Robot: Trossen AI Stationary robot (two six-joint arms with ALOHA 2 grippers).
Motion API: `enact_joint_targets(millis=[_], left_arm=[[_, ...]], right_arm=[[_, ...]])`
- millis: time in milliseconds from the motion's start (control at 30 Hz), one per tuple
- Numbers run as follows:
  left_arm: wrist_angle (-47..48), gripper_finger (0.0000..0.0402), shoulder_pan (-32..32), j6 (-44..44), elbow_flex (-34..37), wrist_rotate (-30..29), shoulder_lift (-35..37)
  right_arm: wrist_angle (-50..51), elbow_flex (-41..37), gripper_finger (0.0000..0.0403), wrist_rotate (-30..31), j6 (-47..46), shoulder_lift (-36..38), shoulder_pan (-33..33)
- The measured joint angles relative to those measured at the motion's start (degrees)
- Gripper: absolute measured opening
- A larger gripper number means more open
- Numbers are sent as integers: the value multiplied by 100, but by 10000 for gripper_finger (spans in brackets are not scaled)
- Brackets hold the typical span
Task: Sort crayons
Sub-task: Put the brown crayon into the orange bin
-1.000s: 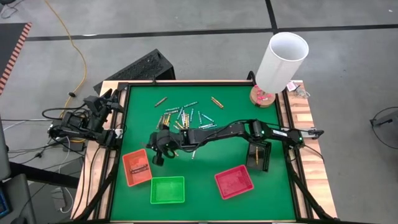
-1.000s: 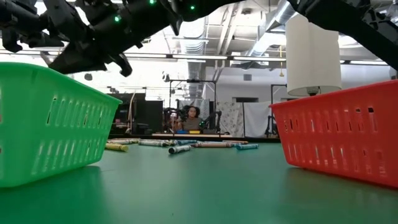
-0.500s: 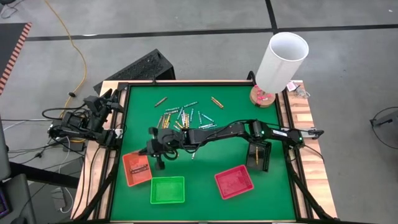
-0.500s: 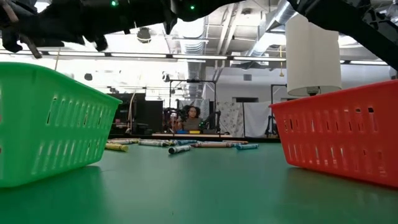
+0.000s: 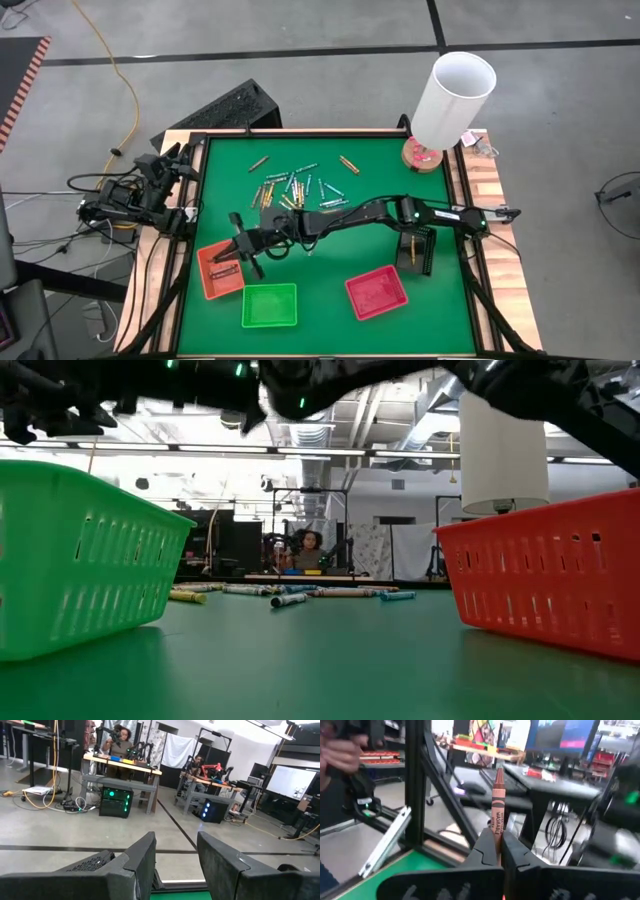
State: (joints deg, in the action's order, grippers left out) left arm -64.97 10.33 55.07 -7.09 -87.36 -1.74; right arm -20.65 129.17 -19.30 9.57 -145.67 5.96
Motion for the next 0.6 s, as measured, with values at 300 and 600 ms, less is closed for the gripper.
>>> enact_joint_targets(millis=[300, 600], left_arm=[[7, 135, 0, 0, 0, 19, -1], [118, 135, 0, -70, 0, 4, -2]], right_arm=[[-346, 10, 1, -16, -190, -284, -44], [-1438, 3, 1, -421, -1517, -777, -211]])
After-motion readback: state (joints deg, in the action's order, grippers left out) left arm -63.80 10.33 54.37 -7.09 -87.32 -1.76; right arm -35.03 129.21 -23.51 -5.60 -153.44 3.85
